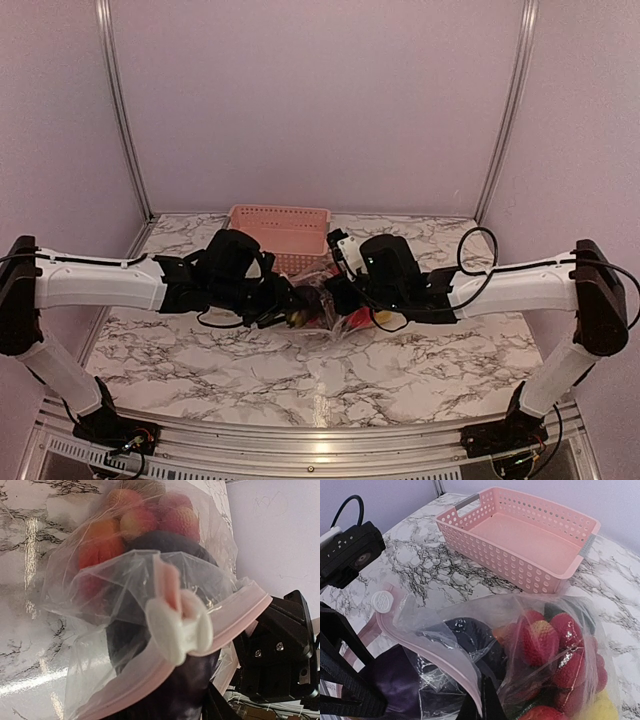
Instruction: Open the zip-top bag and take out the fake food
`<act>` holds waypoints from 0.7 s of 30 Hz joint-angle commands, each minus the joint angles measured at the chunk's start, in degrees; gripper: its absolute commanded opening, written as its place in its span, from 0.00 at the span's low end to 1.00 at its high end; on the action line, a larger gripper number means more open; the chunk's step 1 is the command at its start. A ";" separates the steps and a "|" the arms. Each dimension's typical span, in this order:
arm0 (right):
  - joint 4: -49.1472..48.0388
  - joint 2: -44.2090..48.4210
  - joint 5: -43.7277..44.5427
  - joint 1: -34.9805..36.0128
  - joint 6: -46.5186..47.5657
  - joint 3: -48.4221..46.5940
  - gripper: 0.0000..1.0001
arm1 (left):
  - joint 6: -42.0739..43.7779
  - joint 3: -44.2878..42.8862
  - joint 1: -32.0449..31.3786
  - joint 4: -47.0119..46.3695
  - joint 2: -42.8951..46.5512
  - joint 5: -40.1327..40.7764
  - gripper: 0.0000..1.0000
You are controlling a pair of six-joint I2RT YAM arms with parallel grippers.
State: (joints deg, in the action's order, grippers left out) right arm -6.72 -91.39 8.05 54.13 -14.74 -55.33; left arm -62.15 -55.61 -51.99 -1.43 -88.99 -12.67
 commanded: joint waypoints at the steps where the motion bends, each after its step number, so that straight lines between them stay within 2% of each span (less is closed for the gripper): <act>1: 1.02 -1.97 2.11 0.08 1.06 -2.94 0.00 | 7.60 -4.58 -3.27 10.74 5.78 0.87 0.21; 8: 0.13 -2.13 2.59 -0.58 1.41 -2.12 0.00 | 11.46 1.62 -3.82 16.65 14.82 0.55 0.23; 12: 0.50 -2.74 1.71 -1.33 1.95 -2.55 0.00 | 14.55 4.44 -4.00 14.52 20.43 0.64 0.23; 15: 0.21 -2.25 0.79 -1.93 1.79 -1.89 0.00 | 16.93 4.80 -3.34 14.53 23.98 4.02 0.23; 21: -1.94 -1.55 -4.09 -4.49 -0.07 1.41 0.00 | 21.67 0.76 3.77 14.36 25.54 10.05 0.24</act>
State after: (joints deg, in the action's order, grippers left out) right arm -7.22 -93.43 7.25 51.44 -13.54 -55.79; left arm -45.36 -51.72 -53.12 12.93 -64.34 -7.81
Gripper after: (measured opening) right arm 0.002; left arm 0.449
